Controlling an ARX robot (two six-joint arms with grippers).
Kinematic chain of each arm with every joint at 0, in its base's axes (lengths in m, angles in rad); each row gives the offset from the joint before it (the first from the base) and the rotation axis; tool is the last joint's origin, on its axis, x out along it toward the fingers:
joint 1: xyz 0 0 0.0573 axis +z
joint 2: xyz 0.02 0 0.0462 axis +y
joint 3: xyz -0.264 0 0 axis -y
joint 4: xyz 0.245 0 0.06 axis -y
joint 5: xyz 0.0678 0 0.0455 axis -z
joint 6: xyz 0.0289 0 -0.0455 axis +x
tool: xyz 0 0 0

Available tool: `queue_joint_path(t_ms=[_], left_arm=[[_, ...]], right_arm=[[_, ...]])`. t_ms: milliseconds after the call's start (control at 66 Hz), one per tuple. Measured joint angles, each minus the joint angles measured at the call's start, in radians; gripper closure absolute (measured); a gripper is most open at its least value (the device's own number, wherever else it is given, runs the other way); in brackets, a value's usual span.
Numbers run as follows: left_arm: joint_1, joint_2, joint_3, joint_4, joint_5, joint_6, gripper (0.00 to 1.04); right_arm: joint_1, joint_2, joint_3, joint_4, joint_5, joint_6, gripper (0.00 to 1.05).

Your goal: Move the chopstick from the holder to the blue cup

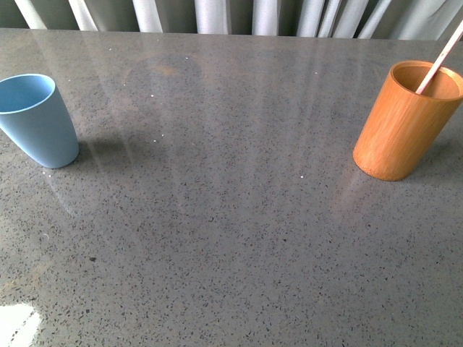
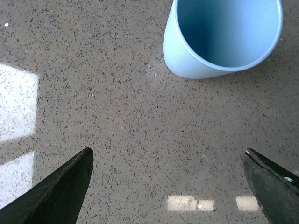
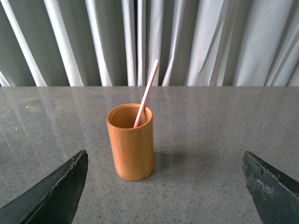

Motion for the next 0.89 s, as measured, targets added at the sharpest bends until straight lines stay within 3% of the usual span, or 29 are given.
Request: queue_joint_path(t_ms=[394,895], left_arm=[[-0.024,0.176,0.227,-0.035,-0.030,-0.039,0.09],[-0.045,0.325,0.367,-0.083,-0.073,-0.085,0.09]], right_arm=[[0.000,0.000,0.000,0.000,0.000,0.000,0.09],[0.000,0.000,0.000,0.000,0.000,0.000,0.09]])
